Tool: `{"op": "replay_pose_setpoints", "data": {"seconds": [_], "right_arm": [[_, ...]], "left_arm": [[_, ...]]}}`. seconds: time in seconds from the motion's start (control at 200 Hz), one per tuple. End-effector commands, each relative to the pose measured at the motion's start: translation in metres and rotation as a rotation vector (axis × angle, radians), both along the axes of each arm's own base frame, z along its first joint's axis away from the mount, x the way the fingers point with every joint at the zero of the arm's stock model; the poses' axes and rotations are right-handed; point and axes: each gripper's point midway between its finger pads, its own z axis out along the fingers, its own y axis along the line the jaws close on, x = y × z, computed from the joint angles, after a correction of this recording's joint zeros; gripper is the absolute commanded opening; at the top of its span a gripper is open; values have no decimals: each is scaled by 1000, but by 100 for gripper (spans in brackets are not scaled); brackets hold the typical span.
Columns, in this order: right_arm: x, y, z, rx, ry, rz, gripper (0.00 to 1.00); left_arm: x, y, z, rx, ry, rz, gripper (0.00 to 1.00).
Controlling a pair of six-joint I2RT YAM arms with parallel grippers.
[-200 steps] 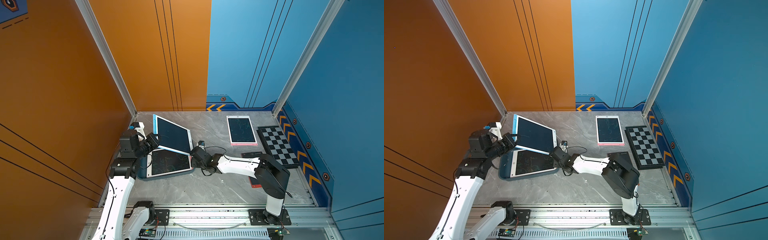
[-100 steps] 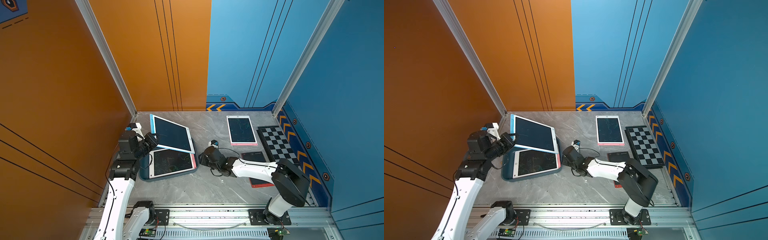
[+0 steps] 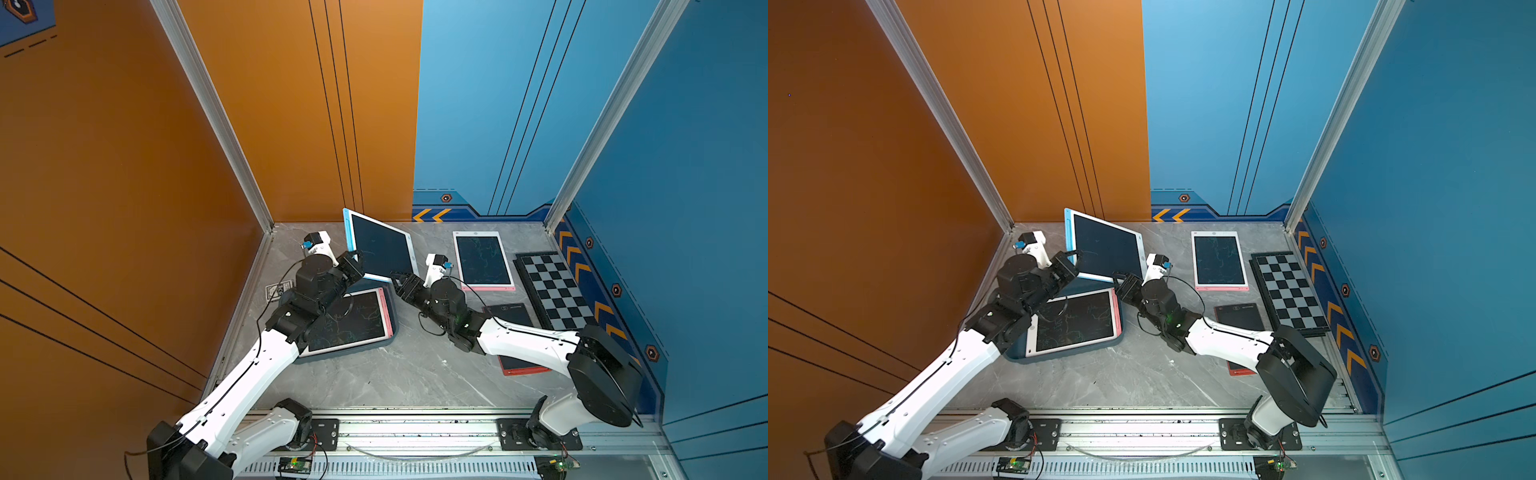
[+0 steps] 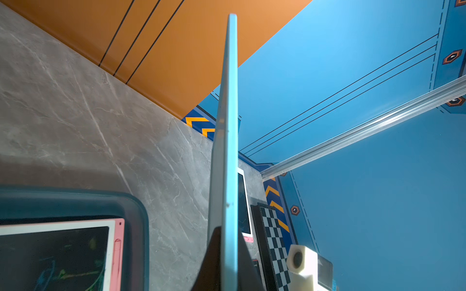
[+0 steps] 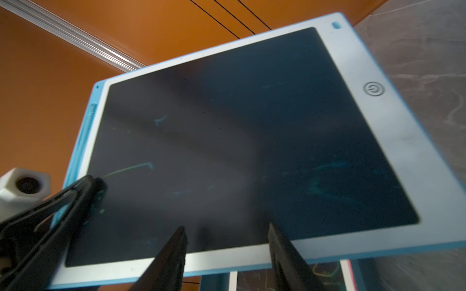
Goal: Take out the writing tablet from the storage box
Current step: Move the storage box to the center of the board, then place the writing tablet at the center of the board.
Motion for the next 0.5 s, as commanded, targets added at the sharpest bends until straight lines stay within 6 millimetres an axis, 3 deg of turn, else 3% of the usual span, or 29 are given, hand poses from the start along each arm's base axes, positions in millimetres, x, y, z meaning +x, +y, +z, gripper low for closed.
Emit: {"op": "replay_pose_setpoints", "data": {"seconds": [0.0,0.33,0.496], "right_arm": [[2,2,10,136,-26,14,55],[-8,-32,-8,115,30,-55,59],[-4,-39,3,162,-7,-64,62]], "left_arm": [[4,4,41,-105,-150,87,0],[6,32,48,-2,-201,219,0],[9,24,46,-32,-184,193,0]]}}
